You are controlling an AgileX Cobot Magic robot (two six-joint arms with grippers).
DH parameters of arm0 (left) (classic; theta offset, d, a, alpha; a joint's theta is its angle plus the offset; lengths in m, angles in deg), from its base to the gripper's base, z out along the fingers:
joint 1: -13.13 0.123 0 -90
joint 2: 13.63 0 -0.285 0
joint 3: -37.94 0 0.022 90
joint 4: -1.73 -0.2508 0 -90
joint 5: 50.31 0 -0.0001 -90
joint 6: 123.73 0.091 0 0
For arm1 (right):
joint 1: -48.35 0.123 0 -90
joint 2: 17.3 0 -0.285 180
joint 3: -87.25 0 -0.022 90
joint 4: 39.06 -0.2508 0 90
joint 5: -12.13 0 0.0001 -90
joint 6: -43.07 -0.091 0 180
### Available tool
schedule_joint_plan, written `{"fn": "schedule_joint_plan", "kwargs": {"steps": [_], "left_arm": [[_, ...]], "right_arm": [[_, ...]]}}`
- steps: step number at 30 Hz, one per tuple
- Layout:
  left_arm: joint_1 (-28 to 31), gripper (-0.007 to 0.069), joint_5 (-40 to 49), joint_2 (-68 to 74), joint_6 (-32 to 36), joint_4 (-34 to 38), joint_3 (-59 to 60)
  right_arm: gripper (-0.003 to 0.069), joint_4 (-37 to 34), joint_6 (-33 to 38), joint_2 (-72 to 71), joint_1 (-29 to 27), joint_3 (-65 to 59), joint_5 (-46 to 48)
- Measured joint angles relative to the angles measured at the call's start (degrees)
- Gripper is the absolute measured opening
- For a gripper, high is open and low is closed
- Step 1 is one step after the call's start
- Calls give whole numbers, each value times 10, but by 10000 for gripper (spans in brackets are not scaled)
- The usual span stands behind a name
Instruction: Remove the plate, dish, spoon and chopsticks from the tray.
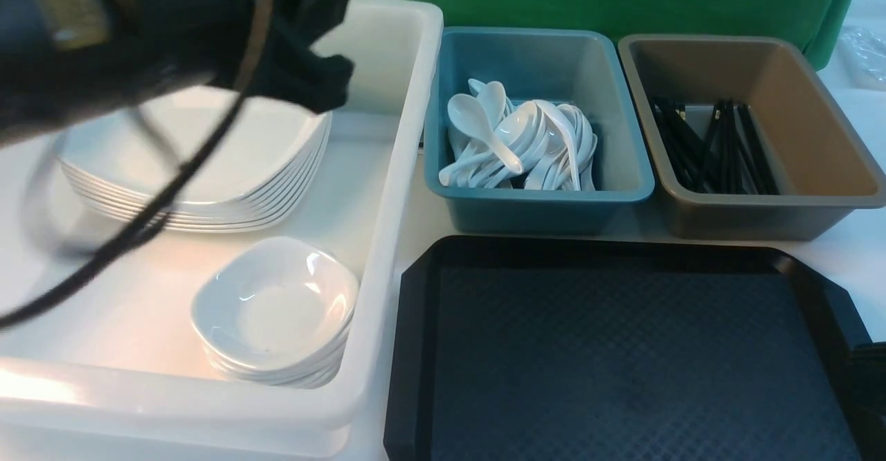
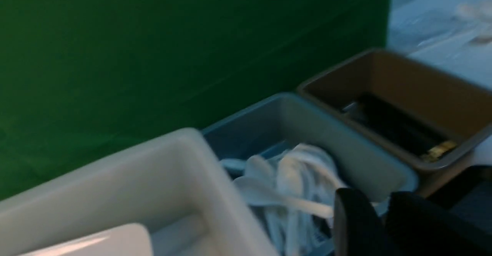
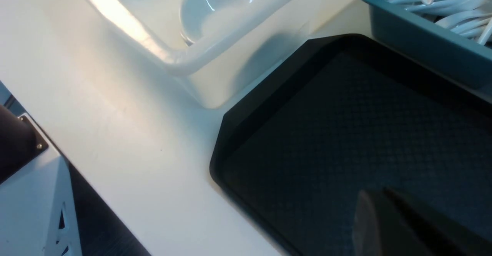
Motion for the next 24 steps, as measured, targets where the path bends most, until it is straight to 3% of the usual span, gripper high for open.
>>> {"fn": "schedule_joint_plan", "kwargs": {"steps": [3, 12, 24], "left_arm": [[-32, 20, -21, -98, 0, 23, 75], [-50, 13, -165, -354, 0, 64, 321], [-50, 13, -180, -423, 0, 64, 427]], "right_arm": [[42, 0, 0, 0, 0, 0, 0], [43, 0, -2, 0, 0, 0, -5], [55, 0, -2, 0, 0, 0, -9]]}}
